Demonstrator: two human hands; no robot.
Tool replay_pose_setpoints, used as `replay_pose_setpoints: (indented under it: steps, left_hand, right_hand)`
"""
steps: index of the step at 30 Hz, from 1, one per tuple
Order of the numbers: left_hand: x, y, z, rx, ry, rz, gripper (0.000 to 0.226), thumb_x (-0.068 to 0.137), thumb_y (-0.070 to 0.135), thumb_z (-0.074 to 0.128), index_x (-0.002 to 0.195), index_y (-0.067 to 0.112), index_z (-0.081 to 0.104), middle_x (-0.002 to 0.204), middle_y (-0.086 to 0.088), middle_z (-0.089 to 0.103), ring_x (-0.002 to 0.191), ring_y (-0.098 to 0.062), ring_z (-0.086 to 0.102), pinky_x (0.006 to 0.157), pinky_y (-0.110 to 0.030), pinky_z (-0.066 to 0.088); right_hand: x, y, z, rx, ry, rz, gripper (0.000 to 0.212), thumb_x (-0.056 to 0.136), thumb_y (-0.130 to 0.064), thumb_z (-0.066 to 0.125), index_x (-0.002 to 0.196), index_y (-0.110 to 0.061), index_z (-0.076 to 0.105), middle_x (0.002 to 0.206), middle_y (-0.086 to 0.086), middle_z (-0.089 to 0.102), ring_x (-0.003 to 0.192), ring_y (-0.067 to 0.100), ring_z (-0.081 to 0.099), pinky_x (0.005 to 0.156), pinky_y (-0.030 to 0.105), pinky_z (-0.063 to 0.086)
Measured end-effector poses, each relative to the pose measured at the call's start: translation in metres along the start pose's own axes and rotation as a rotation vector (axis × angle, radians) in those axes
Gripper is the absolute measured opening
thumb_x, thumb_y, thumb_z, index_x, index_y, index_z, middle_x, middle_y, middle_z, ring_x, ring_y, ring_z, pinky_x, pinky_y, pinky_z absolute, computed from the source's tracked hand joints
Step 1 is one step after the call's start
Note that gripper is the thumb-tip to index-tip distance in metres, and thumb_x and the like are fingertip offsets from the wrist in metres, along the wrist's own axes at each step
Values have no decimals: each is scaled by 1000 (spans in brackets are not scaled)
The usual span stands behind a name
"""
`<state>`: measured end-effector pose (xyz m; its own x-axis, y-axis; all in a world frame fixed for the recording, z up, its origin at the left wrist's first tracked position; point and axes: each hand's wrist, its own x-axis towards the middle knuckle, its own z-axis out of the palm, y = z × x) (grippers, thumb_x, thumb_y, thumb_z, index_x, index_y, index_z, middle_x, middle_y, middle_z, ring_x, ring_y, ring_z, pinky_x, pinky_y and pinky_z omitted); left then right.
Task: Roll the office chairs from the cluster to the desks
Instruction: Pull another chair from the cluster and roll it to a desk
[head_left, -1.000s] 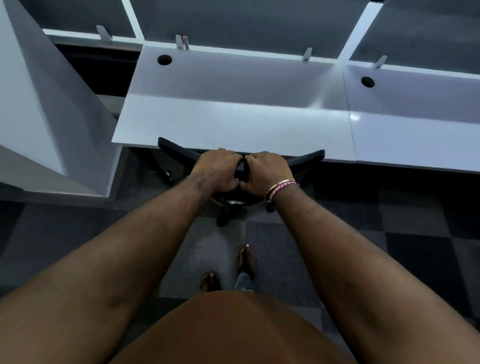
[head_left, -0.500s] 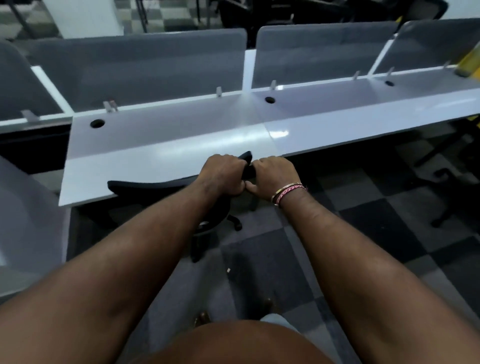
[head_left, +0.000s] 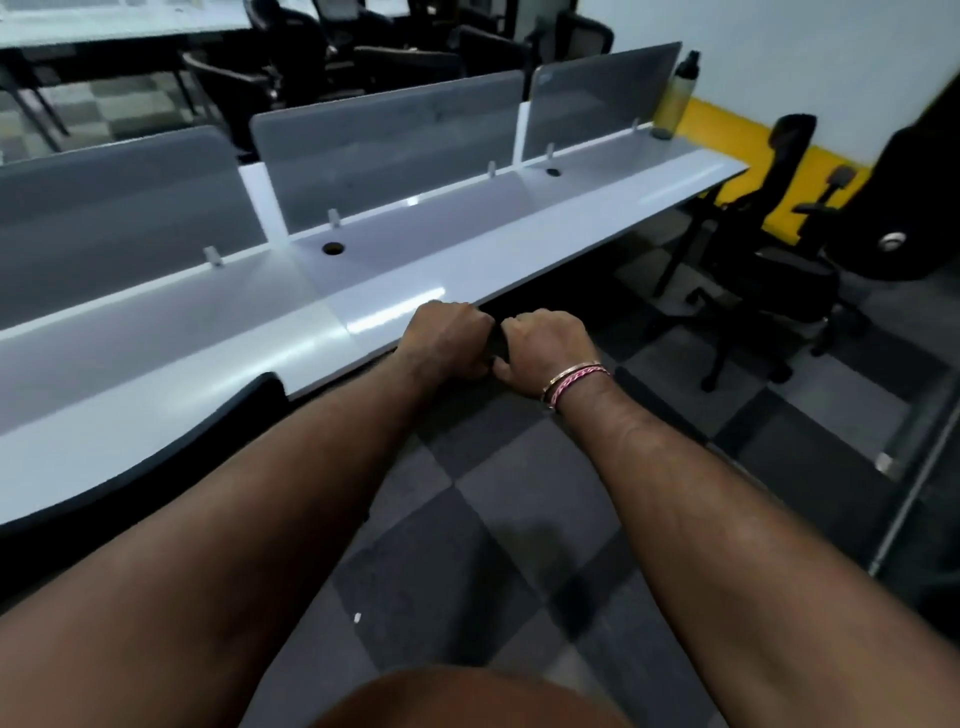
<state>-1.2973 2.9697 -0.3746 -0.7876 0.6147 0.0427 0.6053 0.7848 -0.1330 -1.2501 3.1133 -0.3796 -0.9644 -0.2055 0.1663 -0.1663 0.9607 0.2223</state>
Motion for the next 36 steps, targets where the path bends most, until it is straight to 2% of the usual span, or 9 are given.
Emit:
replay_pose_setpoints:
  steps: [7,14,17,21,29,33,36]
  left_hand:
    - [99,99,-23,-12,61,142,20,85,40,64,97,25,69,96,-1,71,88,-27,70,65,-33,42]
    - [201,155,-24,16,87,274,23,87,42,64,100,24,71,99,0,73,93,-25,71,69,-32,43]
    - [251,169,-18,39,100,325,21,88,41,63,99,25,70,99,1,72,92,-25,71,68,-32,40]
    - [323,176,-12,24,105,419,24,89,44,62,100,24,70,99,-1,72,92,-27,71,68,-33,45]
    - [475,191,-30,64,146,592,30,93,49,60,107,25,71,103,-3,73,94,-29,72,69,-34,44]
    - [534,208,-34,72,163,642,32,94,48,59,109,22,71,107,-5,72,99,-31,72,70,-34,42]
    - [581,226,-31,75,162,656,31,92,46,61,108,22,71,108,-5,72,100,-31,72,72,-36,47]
  right_hand:
    - [-24,126,6,-69,-74,128,31,80,-49,58,93,-21,65,93,1,70,89,26,65,69,34,43]
    - [-15,221,36,-79,-111,273,30,84,-46,56,99,-21,64,100,2,69,95,26,65,67,34,35]
    - [4,258,55,-88,-133,320,31,85,-45,55,101,-20,63,102,2,68,97,26,65,68,34,37]
    - [35,304,76,-102,-146,410,32,85,-46,55,103,-20,63,102,2,68,95,26,65,72,34,45]
    - [110,405,93,-133,-155,621,28,89,-42,57,105,-20,65,102,1,70,96,25,66,71,34,46]
    - [133,455,105,-131,-154,661,30,91,-42,57,109,-19,65,105,2,69,99,26,66,71,34,47]
    - [146,497,124,-111,-143,692,30,90,-42,56,106,-19,67,103,3,69,96,26,66,69,34,47]
